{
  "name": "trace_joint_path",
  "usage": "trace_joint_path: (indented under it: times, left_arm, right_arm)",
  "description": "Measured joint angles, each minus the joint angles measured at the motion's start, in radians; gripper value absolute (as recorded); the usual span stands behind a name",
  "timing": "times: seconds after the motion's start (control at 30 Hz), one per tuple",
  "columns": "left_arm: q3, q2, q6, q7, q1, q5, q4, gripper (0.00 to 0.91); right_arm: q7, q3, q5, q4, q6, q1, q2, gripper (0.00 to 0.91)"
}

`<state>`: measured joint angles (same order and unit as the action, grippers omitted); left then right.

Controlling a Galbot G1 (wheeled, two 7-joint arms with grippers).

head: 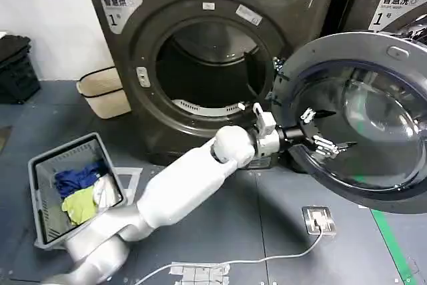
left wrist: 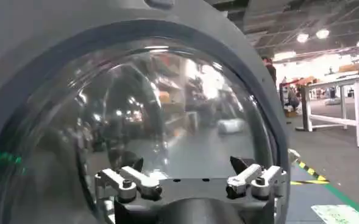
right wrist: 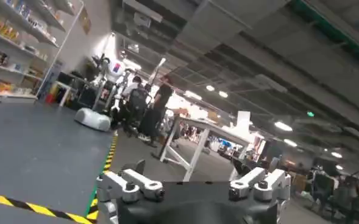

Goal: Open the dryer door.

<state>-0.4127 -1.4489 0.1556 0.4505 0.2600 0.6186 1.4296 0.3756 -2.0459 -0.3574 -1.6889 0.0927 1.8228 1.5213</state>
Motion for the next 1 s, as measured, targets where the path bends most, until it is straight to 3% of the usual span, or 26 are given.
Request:
trace_joint_path:
  times: [0.37,0.6,1.0]
  left_arm:
    - [0.008,-0.030,0.039,-0.103,0.003,-0.011,-0.005,0.907]
    - [0.009,-0.004,0.058,-0.066,0.017,0.023,0.038,0.907]
    - [0.078,0.138,0.203,-0.061,0.129,0.015,0.280,0.907]
  right_arm:
    - [0.000,0.006,0.001,-0.009,-0.001,-0.003,0.004,0.907]
    - [-0.002,0.017,0.003,-0.020,-0.001,-0.009,0.005,0.907]
    - [-0.020,0.045,0.003,-0.047,-0.004,-0.020,0.005,0.907]
